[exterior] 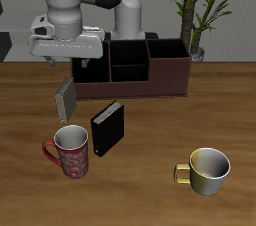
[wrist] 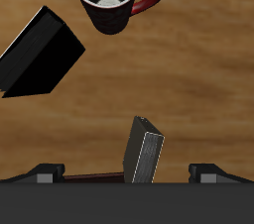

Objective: Place the yellow book into the back desk caddy's left compartment and place the black book into the back desk caddy's right compartment

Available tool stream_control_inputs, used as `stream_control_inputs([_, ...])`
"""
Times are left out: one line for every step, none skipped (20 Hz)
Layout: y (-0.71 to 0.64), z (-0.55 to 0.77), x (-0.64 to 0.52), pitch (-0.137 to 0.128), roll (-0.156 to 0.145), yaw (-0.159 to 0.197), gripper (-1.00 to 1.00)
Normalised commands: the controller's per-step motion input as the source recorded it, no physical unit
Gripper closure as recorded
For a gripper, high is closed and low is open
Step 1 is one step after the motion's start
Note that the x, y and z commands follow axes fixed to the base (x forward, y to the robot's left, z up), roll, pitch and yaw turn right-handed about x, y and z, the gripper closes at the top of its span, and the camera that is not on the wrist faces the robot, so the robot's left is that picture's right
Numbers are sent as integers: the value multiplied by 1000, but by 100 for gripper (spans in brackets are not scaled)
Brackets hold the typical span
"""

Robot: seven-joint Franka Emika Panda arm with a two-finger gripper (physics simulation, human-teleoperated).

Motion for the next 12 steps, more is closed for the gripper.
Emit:
stream_control_inputs([-260,-252,-211,6,50,-6,-100])
stream_control_inputs([34,-14,-90,0,0,0,-100])
stream_control_inputs([-340,-213,-185,-22,-29,-31,-100])
stream_control_inputs([-274,-213,-124,12,-10,-74,-100])
stream_control_inputs([-133,-145,-156,-71,38,32,-100])
stream_control_inputs([-240,-312,-24,15,-71,61,-100])
stream_control_inputs([-153,-312,12,34,-41,-83,-100])
stream_control_inputs([-137,-233,-26,-17,21,-43,-100])
stream_control_inputs([78,-9,-94,0,0,0,-100])
stream_control_inputs([-401,-578,-159,-32,-3,-165,-100])
stream_control_inputs([-124,-287,-237,-73,21,-87,-100])
stream_control_inputs([-77,-230,-317,-110,8,-22,-100])
